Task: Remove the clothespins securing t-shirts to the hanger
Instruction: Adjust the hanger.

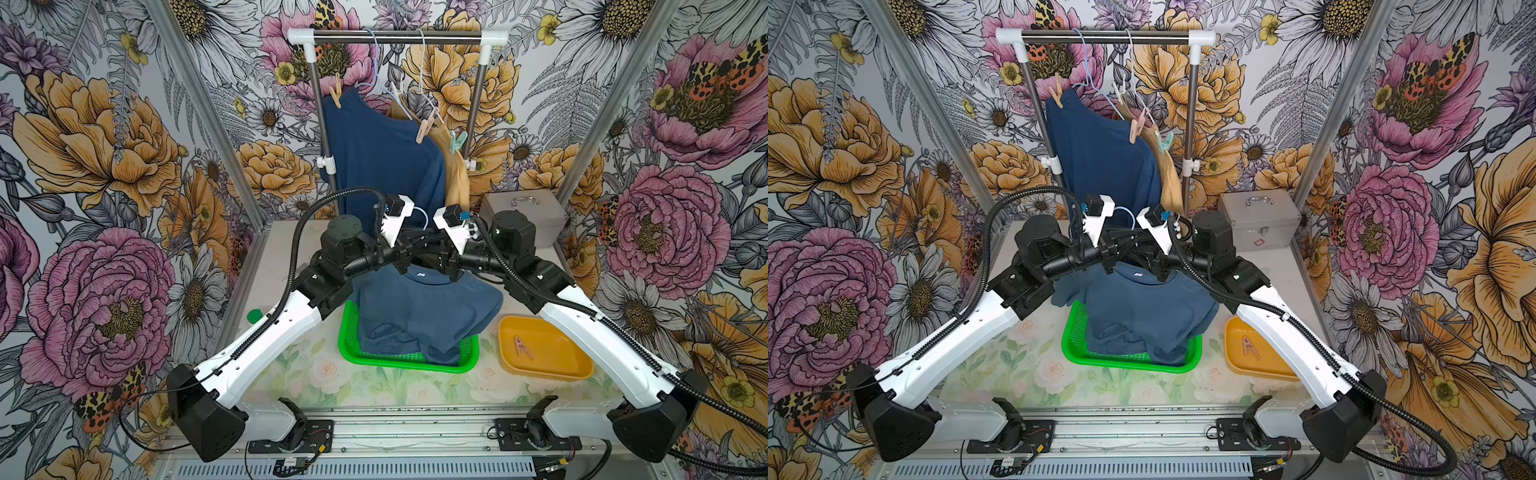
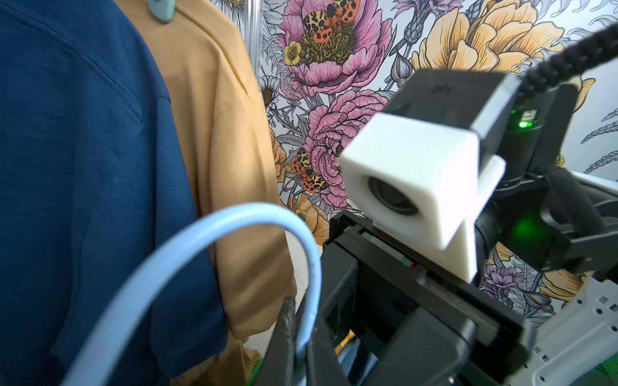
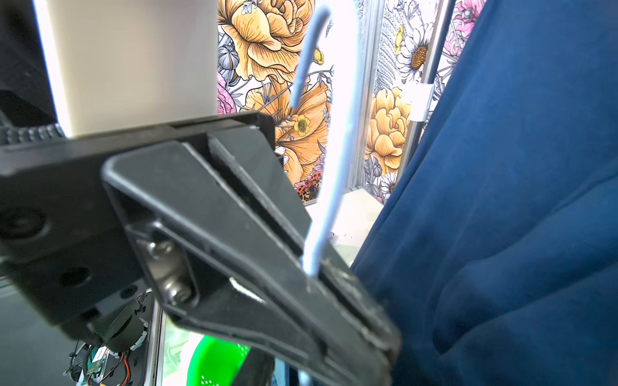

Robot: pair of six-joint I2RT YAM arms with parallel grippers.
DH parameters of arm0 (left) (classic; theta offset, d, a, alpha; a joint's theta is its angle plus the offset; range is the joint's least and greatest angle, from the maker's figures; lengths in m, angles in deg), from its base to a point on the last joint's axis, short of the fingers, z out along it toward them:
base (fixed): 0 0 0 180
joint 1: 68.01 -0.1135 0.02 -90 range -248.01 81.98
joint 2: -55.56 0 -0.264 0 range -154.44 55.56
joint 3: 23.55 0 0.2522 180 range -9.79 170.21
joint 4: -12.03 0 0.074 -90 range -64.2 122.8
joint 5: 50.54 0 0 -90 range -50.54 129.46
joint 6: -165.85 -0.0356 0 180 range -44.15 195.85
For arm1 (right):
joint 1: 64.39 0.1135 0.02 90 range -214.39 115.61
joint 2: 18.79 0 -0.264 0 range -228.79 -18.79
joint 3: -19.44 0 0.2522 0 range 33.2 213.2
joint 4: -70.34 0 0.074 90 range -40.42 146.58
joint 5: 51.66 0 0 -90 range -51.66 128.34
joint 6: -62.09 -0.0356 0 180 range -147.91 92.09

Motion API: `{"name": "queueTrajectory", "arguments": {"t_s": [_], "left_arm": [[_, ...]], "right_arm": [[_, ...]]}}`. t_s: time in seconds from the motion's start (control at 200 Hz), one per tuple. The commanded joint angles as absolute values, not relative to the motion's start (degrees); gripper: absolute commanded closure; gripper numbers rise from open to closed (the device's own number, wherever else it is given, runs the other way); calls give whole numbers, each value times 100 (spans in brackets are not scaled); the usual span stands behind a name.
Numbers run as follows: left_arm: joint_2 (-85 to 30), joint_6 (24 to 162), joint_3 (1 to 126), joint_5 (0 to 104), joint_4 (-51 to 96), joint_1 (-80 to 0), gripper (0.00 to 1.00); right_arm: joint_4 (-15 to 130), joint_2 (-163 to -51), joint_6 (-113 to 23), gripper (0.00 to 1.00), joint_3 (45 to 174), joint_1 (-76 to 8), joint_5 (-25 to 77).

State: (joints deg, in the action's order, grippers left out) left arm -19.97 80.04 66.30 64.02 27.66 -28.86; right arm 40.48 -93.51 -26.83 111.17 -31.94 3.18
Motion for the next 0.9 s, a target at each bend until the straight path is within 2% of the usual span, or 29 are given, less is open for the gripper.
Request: {"name": "queueTrajectory", "arguments": {"t_s": [0.0,0.18,0.35,0.41,0.46,0.605,0.7,0.895], "left_arm": [[-2007,8121,6765,6569,2492,-2868,100],[-2002,8156,6757,6609,2474,-2899,100],[-1986,8217,6680,6627,2413,-2943,99],[-1964,8231,6635,6635,2413,-2975,96],[-1937,8243,6593,6639,2413,-3003,92],[-1765,8253,6447,6675,2413,-3119,64],[-1579,8279,6299,6809,2436,-3275,56],[-1124,7987,6233,6959,3147,-3678,45]], "right_arm": [[4357,-9461,-2798,74,11293,-3178,47],[4379,-9552,-2808,82,11305,-3178,-42],[4379,-9561,-2766,100,11336,-3178,-59],[4375,-9551,-2756,100,11329,-3191,-61],[4380,-9537,-2756,100,11325,-3209,-71],[4370,-9511,-2756,100,11322,-3269,-102],[4363,-9494,-2781,100,11335,-3338,-143],[4328,-9469,-2728,100,11390,-3439,-193]]}}
